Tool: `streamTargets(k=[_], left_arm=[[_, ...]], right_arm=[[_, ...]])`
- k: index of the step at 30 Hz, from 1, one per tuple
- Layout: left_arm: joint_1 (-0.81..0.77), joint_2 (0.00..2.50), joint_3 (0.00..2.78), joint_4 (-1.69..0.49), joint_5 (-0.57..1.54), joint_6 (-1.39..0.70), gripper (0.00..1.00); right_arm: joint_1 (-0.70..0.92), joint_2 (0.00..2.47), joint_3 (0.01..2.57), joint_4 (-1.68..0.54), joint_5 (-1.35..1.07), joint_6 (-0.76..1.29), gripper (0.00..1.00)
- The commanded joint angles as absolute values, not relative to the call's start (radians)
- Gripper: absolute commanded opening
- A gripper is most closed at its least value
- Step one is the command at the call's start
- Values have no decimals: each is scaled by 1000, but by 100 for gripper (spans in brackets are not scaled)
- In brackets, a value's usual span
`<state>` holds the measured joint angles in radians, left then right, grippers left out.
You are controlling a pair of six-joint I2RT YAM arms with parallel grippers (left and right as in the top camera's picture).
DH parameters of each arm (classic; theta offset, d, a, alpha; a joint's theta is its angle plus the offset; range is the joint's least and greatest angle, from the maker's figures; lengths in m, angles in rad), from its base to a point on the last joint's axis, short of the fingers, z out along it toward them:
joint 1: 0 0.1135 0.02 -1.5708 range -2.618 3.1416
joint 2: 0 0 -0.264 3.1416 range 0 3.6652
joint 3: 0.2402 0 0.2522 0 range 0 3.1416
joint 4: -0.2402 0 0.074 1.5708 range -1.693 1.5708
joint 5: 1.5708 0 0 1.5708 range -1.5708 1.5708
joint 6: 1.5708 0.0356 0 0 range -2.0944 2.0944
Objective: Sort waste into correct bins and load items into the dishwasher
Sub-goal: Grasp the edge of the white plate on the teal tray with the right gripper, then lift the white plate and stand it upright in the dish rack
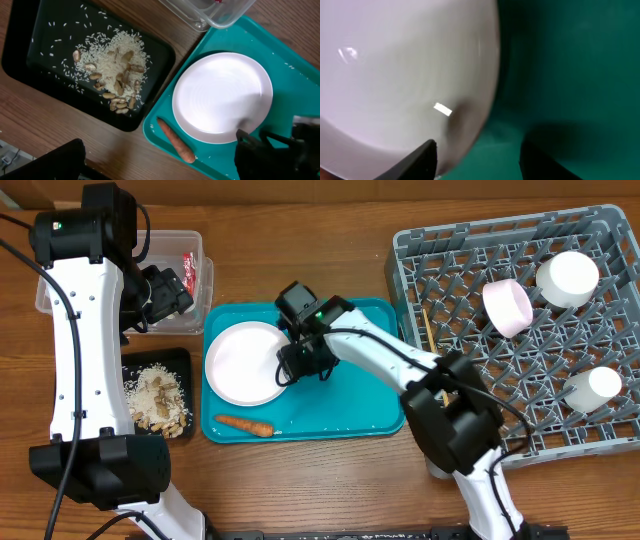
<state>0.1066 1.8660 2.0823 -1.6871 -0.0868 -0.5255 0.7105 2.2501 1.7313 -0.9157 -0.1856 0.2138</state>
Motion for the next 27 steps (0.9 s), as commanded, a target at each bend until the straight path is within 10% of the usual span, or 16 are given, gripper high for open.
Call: streamTargets(k=[1, 14, 27], left_arm=[[104, 1834, 2084, -1690, -81, -535, 97], [104, 1834, 2084, -1689, -78, -535, 97], [104, 1834, 2084, -1675, -77, -536, 97]], right_arm=[[701, 2268, 1734, -934, -48, 268, 49], [558, 2265, 1763, -1092, 96, 262, 7], [367, 1958, 1811, -1168, 104, 67, 4]])
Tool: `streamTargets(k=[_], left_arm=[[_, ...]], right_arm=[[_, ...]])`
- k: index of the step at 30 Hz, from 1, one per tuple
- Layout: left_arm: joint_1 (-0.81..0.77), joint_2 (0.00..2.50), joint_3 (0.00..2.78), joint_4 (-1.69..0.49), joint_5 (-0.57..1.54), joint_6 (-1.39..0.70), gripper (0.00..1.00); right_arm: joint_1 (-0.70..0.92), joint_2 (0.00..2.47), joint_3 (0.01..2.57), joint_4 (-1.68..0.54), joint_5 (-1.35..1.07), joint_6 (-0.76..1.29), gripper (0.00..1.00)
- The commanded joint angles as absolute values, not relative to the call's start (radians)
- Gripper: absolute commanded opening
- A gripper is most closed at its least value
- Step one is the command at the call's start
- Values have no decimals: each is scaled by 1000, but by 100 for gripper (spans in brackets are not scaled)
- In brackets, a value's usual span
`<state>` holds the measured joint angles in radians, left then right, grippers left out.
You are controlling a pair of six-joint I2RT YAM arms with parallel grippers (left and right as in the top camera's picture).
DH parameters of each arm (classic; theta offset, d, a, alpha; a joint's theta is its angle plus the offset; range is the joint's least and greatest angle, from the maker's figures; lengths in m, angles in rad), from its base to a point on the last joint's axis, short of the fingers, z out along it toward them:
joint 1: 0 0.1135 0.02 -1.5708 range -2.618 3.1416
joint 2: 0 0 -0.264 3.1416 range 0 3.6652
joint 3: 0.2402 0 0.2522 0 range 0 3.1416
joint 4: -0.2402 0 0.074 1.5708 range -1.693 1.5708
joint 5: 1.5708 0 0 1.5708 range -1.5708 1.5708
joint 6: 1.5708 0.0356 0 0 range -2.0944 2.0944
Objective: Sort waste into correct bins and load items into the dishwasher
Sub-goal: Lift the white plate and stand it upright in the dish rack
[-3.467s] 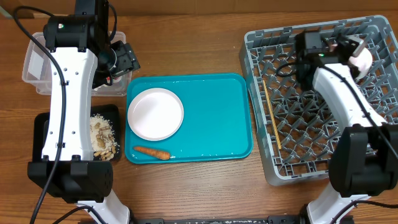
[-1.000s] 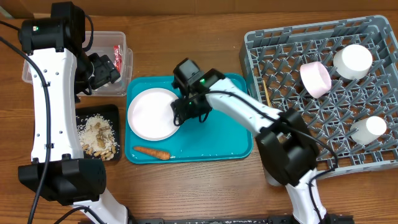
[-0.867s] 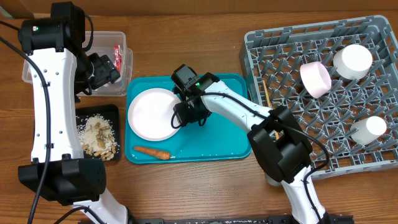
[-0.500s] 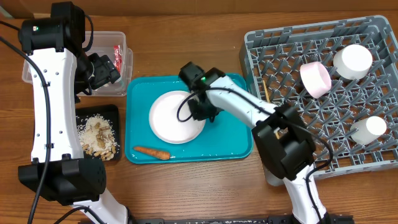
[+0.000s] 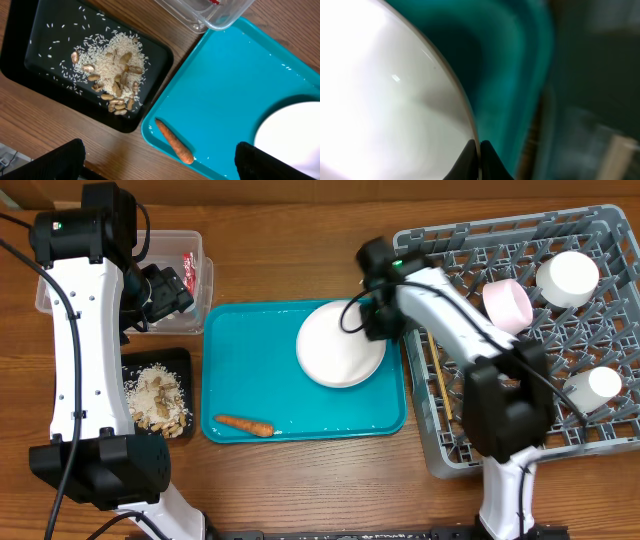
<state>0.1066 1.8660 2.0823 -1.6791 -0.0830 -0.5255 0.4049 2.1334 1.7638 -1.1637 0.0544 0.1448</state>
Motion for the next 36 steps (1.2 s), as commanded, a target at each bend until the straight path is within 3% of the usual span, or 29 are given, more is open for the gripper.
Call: streamTargets(k=[1, 9, 14, 22, 36], left_arm=[[104, 1834, 2084, -1675, -77, -536, 97], [104, 1834, 2084, -1674, -76, -540, 97], [104, 1834, 2084, -1671, -76, -540, 97], [104, 1834, 2084, -1667, -54, -540, 98], [104, 1834, 2084, -1660, -51, -540, 98]], right_arm=[[353, 1922, 1822, -1168, 121, 58, 4], [218, 1698, 1853, -1075, 546, 69, 4], [179, 1713, 1851, -1116, 902, 355, 4], [180, 1802, 1720, -1129, 915, 508, 4], [301, 1825, 1622, -1081, 879, 510, 4]])
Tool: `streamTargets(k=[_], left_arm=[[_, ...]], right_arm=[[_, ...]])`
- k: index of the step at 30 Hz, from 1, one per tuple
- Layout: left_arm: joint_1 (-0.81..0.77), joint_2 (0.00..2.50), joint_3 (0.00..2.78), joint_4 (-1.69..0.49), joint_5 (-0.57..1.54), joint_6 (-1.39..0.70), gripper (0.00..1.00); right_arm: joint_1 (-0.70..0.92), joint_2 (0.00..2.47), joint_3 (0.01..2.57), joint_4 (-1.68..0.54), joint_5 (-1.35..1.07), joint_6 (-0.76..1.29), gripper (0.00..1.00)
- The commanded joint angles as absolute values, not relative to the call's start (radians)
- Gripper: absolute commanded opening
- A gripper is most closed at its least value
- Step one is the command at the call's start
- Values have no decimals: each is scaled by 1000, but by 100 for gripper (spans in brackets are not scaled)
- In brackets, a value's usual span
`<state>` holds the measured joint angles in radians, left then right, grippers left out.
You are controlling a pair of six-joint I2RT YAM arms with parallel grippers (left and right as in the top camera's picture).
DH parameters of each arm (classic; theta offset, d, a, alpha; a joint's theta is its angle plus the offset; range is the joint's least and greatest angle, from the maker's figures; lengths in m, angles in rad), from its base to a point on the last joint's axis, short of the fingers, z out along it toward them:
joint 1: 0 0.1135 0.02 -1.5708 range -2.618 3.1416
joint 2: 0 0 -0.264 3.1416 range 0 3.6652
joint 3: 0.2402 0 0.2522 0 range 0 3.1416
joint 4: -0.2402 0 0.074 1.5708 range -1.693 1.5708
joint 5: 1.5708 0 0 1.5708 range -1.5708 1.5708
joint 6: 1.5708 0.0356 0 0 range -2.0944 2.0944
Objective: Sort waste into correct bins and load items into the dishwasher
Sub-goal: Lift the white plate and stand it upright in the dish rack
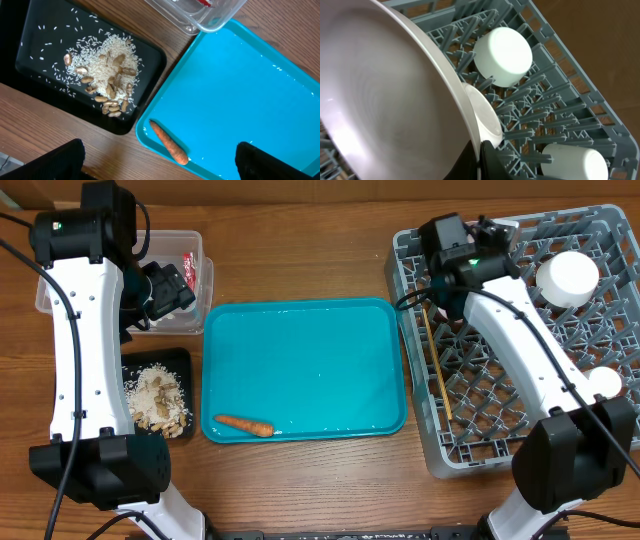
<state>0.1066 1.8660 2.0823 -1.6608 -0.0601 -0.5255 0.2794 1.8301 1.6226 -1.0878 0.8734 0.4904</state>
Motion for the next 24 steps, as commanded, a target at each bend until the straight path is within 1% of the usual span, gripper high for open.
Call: streamTargets(k=[1, 6, 9, 10, 13, 15, 17, 19, 21, 24], left_arm=[[104, 1834, 2084, -1660, -51, -540, 98], [104, 1834, 2084, -1660, -51, -539, 98], [104, 1834, 2084, -1660, -51, -539, 99], [104, 1834, 2084, -1660, -52, -539, 99], [104, 1834, 2084, -1659, -52, -539, 100], [104, 1834, 2084, -1660, -52, -539, 100], [104, 1834, 2084, -1660, -52, -538, 100], [104, 1834, 2084, -1660, -51, -538, 100], [104, 1834, 2084, -1661, -47, -538, 100], [104, 1834, 2083, -1666, -16, -539, 100]], right_arm=[[312, 1825, 1622, -1084, 859, 509, 4], [361, 1825, 1622, -1104, 717, 509, 4], [389, 1825, 1622, -1106, 607, 485, 6], [400, 1825, 1622, -1106, 563, 463, 9], [423, 1822, 1623, -1133, 514, 434, 43], [426, 1812, 1626, -1155, 513, 434, 56], [425, 1790, 1640, -1178, 513, 434, 63], [425, 1755, 1662, -1193, 505, 416, 67], [424, 1712, 1688, -1194, 469, 358, 68], [402, 1643, 1724, -1194, 431, 351, 76]])
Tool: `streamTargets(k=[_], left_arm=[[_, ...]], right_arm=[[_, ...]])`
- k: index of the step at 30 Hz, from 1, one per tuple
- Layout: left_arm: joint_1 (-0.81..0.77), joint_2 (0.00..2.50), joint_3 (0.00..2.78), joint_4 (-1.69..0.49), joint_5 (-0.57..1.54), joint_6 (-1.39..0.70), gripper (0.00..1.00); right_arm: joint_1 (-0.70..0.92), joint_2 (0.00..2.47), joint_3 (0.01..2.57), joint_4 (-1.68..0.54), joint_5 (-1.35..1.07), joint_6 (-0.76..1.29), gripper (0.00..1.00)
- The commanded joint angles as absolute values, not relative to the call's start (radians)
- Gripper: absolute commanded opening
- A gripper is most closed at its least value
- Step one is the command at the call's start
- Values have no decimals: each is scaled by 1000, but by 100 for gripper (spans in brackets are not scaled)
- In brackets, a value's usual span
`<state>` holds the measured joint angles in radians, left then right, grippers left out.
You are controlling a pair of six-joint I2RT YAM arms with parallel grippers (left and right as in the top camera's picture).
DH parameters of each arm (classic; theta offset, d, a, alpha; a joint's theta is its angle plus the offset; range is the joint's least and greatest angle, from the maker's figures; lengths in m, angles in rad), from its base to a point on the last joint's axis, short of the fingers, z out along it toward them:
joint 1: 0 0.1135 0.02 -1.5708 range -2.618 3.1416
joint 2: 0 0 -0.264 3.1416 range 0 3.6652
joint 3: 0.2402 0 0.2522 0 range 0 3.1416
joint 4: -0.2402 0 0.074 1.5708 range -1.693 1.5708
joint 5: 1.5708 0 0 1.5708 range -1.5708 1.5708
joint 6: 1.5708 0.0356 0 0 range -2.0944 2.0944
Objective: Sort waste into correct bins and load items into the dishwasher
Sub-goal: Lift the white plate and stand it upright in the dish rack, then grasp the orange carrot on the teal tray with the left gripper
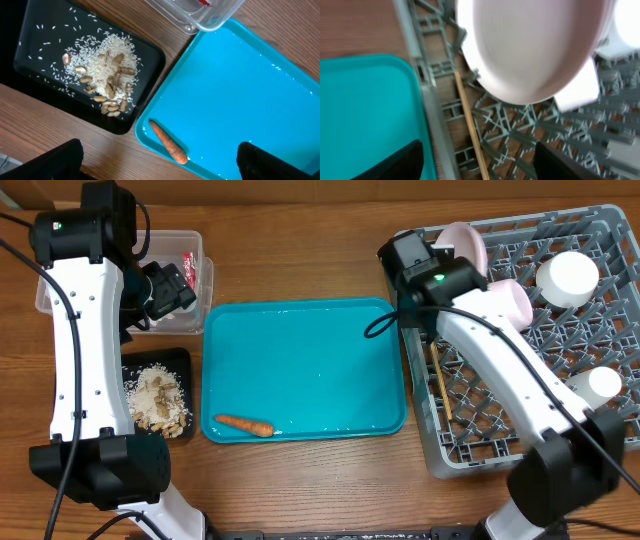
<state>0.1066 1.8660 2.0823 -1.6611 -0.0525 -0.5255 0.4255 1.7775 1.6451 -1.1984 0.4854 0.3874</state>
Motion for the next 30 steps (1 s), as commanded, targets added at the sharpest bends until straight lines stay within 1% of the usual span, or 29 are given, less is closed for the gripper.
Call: streamTargets(k=[1, 4, 8, 13, 16, 22, 30], left_arm=[[104, 1834, 2083, -1668, 3, -539, 100], [96, 1834, 2078, -1672, 41, -538, 100], [60, 1834, 2058, -1673, 46, -540, 100], [-12, 1834, 1991, -1683, 73, -583, 100], [-68, 1834, 1914, -1683, 81, -677, 100], [-147, 1834, 1750, -1682, 120, -971, 100], [-223, 1834, 1536, -1553, 133, -1157, 100]], right_arm=[[382, 1618, 1736, -1190, 404, 351, 78], [288, 1566, 1768, -1177, 291, 341, 84], [111, 1543, 1776, -1179, 122, 282, 88], [-91, 1558, 1774, -1206, 84, 282, 93], [-196, 1570, 1774, -1182, 83, 280, 96], [-313, 1591, 1774, -1163, 83, 280, 98], [-336, 1644, 1773, -1221, 83, 281, 98]])
